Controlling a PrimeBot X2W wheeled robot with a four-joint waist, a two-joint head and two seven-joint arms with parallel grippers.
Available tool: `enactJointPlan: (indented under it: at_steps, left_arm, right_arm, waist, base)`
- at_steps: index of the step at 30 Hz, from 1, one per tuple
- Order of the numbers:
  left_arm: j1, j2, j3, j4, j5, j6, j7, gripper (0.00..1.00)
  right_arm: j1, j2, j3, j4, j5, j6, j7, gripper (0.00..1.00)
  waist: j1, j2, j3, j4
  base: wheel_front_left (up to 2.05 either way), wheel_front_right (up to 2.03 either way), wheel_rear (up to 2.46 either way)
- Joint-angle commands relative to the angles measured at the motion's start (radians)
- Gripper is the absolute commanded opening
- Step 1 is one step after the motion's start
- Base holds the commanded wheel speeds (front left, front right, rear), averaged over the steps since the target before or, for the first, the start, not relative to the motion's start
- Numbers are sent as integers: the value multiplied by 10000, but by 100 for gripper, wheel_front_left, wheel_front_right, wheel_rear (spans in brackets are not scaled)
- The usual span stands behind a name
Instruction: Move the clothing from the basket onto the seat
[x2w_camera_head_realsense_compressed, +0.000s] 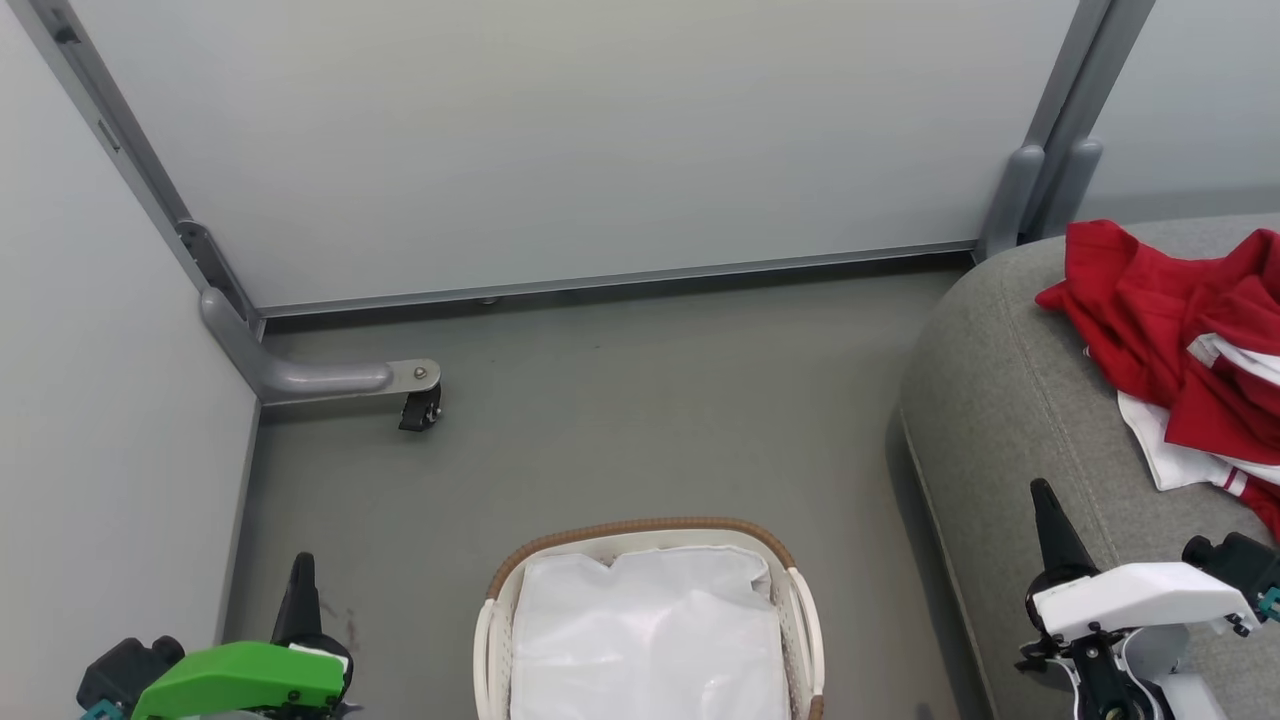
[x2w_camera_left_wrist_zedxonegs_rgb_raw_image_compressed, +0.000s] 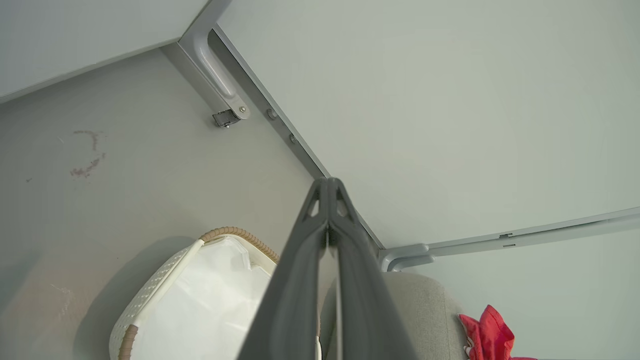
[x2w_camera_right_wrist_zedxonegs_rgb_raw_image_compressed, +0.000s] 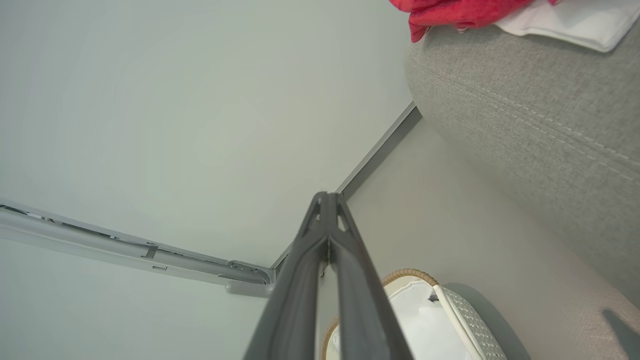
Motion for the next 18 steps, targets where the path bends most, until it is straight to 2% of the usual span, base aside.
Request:
enactJointPlan:
  at_steps: [1, 18]
  left_arm:
    - [-282, 58, 87, -156, -294, -62, 64, 0]
    - [-436, 70, 310, -519, -1885, -126, 553, 0]
  right_arm:
    - [-110, -70, -42, -160, 306, -4, 86, 0]
    - [-113, -89, -170, -370, 2167, -5, 575, 0]
  waist:
    - [0, 0, -2, -7]
    - [0, 0, -29, -94]
  base:
    - [0, 0, 0]
    - [0, 0, 0]
